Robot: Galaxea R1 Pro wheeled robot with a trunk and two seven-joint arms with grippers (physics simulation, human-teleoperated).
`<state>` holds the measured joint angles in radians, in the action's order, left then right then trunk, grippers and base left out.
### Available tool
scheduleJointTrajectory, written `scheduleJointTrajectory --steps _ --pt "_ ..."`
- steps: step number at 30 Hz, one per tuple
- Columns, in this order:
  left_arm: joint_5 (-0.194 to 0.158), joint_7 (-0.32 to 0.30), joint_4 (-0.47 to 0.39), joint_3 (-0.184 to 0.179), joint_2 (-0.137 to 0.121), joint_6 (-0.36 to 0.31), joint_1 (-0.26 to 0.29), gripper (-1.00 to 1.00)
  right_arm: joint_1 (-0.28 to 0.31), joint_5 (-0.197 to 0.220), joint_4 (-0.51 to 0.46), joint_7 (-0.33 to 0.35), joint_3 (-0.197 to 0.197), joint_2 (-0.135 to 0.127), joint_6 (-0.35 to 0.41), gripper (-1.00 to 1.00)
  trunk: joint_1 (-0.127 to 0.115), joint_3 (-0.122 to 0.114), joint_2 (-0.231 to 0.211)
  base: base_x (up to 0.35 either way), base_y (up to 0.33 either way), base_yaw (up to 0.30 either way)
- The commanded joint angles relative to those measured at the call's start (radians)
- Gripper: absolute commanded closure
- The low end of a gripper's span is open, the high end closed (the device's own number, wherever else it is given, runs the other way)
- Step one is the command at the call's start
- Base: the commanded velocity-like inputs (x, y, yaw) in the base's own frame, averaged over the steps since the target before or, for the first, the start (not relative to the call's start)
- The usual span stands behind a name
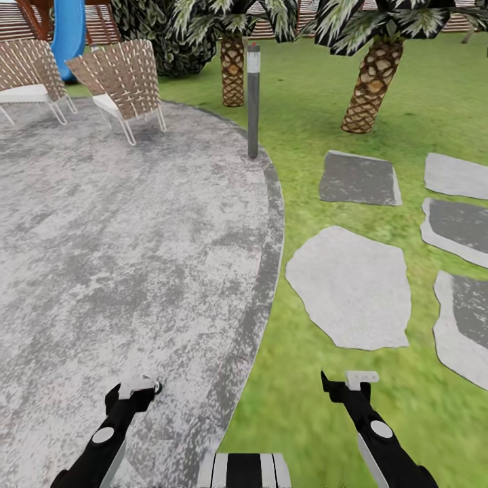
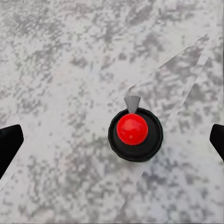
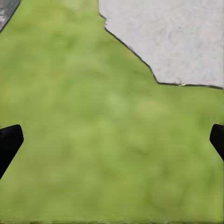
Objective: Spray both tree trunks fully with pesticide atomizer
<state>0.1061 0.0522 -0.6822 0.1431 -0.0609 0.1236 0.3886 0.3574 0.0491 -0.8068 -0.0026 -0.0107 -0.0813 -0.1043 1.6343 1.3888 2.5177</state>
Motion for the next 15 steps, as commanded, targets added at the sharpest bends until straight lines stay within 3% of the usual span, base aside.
scheduleJointTrajectory --steps 1,9,15 --pt "0.0 0.0 0.002 0.0 0.0 0.02 -0.001 -1.0 0.0 0.0 0.0 0.0 0.0 0.0 0.0 -1.0 0.0 0.006 0.0 0.0 0.0 0.0" --pt "0.002 -0.001 0.007 -0.007 0.0 0.068 -0.004 -1.0 0.0 0.0 0.001 0.001 0.0 0.0 0.0 -1.0 0.004 0.049 0.002 0.0 0.0 0.0" --pt "0.004 -0.002 0.004 -0.011 -0.002 0.085 0.002 -1.0 0.0 0.0 0.003 0.0 -0.001 0.0 0.0 -1.0 0.004 0.051 0.002 0.0 0.0 0.0"
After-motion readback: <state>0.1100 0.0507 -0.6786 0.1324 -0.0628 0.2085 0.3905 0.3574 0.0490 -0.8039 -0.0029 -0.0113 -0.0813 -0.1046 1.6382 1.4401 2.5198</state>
